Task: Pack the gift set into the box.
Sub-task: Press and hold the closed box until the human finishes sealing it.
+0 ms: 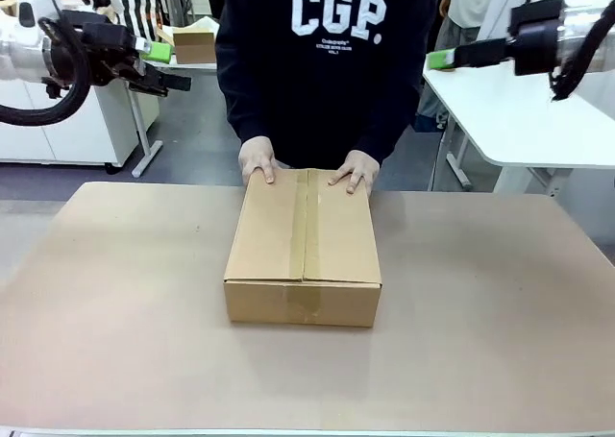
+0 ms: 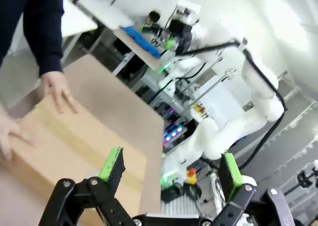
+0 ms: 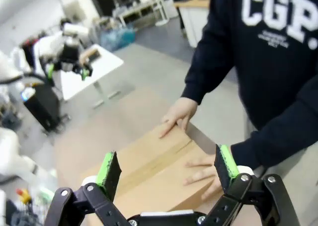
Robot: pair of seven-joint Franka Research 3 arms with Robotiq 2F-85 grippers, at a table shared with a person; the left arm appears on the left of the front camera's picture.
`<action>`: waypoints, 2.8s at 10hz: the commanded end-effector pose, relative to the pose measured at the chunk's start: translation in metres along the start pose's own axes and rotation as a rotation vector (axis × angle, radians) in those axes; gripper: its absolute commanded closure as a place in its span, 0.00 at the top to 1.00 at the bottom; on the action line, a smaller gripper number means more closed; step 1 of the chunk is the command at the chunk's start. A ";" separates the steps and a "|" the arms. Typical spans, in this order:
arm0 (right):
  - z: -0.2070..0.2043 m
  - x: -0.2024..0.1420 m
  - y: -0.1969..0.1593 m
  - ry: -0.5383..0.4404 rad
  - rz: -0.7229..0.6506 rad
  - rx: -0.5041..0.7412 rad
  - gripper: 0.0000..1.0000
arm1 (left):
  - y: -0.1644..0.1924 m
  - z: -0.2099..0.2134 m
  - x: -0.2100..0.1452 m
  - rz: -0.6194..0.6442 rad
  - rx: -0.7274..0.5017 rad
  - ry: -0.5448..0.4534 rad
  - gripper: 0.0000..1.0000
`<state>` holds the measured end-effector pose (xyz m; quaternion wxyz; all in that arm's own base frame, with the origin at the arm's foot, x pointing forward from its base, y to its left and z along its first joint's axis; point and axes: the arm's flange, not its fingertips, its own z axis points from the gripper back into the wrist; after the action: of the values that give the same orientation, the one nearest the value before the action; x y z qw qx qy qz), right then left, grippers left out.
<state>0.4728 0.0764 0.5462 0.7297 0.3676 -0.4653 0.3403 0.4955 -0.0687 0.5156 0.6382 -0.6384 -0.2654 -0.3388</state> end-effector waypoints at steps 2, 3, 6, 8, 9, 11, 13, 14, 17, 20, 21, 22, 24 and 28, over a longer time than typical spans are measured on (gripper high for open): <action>0.008 0.011 -0.015 -0.017 -0.126 0.016 1.00 | -0.002 0.012 0.003 -0.006 0.039 0.036 1.00; 0.008 0.011 -0.015 -0.017 -0.126 0.016 1.00 | -0.002 0.012 0.003 -0.006 0.039 0.036 1.00; -0.045 -0.017 0.019 0.049 0.204 0.293 1.00 | 0.010 -0.010 -0.005 -0.365 0.008 0.007 1.00; -0.069 -0.045 0.034 0.000 0.291 0.533 1.00 | 0.012 -0.031 -0.015 -0.789 -0.103 -0.041 1.00; -0.076 -0.061 0.039 0.007 0.341 0.552 1.00 | 0.013 -0.034 -0.020 -0.912 -0.111 -0.073 1.00; -0.093 -0.095 0.050 0.021 0.419 0.525 1.00 | 0.015 -0.043 -0.034 -1.038 -0.167 -0.093 1.00; -0.100 -0.114 0.042 0.070 0.447 0.411 1.00 | 0.022 -0.050 -0.057 -0.982 -0.157 -0.032 1.00; -0.094 -0.099 0.048 0.026 0.393 0.554 1.00 | 0.012 -0.049 -0.027 -1.020 -0.126 -0.068 1.00; -0.095 -0.110 0.044 0.044 0.413 0.520 1.00 | 0.019 -0.050 -0.041 -1.036 -0.147 -0.061 1.00; -0.139 -0.163 0.043 0.166 0.460 0.305 1.00 | 0.055 -0.088 -0.105 -1.002 0.115 0.311 1.00; -0.141 -0.174 0.043 0.187 0.460 0.305 1.00 | 0.064 -0.102 -0.121 -0.995 0.105 0.333 1.00; -0.142 -0.184 0.040 0.194 0.435 0.299 1.00 | 0.071 -0.113 -0.131 -1.011 0.105 0.372 1.00; -0.142 -0.196 0.033 0.176 0.381 0.323 1.00 | 0.080 -0.125 -0.136 -1.018 0.090 0.337 1.00; -0.163 -0.206 0.030 0.127 0.356 0.318 1.00 | 0.098 -0.143 -0.151 -0.900 0.061 0.279 1.00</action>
<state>0.4456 0.1886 0.3209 0.6367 0.3710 -0.3902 0.5520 0.4588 -0.1947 0.3334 0.4725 -0.3683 -0.4281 -0.6767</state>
